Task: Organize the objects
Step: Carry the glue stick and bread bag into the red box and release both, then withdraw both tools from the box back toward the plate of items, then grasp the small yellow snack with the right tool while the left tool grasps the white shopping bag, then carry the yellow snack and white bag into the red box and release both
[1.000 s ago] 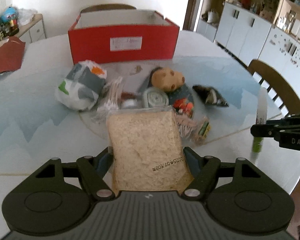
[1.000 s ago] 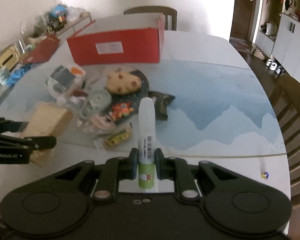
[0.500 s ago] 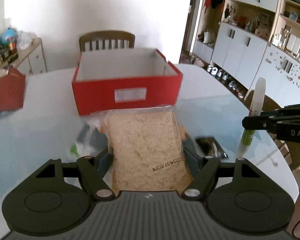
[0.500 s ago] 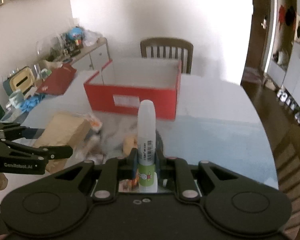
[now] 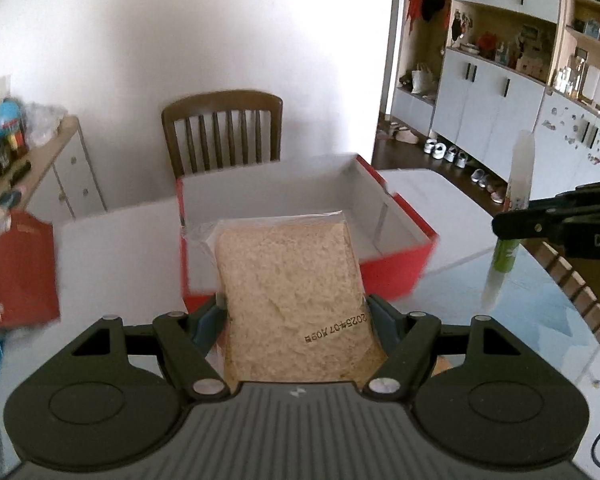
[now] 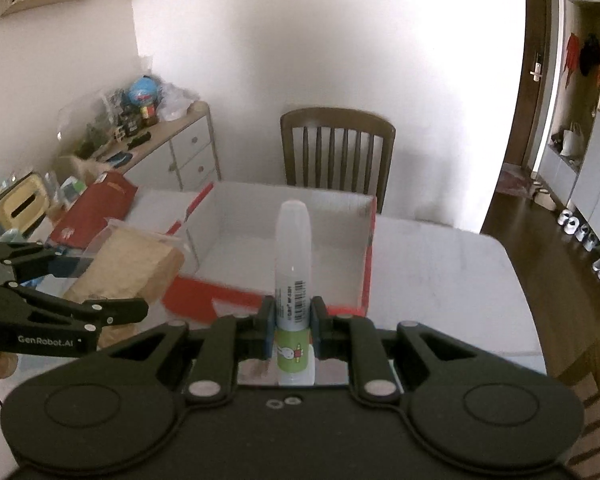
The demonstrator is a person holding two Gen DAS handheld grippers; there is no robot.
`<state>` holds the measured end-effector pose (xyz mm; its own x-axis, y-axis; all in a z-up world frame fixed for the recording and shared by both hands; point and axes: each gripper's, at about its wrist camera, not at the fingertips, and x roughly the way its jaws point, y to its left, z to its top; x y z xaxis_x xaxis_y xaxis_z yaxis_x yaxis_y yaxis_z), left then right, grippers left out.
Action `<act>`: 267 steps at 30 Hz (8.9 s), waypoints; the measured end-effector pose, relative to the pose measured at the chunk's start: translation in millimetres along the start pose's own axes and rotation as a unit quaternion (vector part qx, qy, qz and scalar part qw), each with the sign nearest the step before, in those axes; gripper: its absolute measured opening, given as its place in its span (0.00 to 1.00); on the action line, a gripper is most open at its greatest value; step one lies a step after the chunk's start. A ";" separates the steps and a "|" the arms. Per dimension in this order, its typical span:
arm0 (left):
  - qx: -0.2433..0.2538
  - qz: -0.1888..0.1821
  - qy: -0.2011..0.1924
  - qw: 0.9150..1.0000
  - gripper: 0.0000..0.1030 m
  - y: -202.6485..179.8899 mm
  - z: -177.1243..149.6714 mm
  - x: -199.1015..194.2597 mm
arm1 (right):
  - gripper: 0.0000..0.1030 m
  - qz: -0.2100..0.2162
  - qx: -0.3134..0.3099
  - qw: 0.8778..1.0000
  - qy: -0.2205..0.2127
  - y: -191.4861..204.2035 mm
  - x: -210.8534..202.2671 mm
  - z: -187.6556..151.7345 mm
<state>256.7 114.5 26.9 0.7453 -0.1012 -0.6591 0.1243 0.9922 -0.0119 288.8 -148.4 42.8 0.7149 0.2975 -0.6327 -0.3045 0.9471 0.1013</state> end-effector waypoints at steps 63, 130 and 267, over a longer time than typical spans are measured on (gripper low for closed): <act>0.125 -0.002 0.181 0.976 0.78 37.6 61.5 238.9 | 0.35 -0.032 0.031 0.982 0.186 -8.3 211.7 18.6; -0.021 -0.038 -0.022 0.999 1.00 -51.0 -73.3 -58.5 | 0.95 0.022 0.012 1.000 0.007 4.7 -65.9 -96.7; 0.039 -0.042 0.051 0.997 0.48 16.7 17.0 50.4 | 0.18 -0.019 -0.012 1.000 0.006 2.5 42.4 19.6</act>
<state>307.4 124.7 6.3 0.6602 -0.1728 -0.7310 0.2372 0.9713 -0.0154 330.7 -131.0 31.3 0.7184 0.2596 -0.6454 -0.2921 0.9546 0.0588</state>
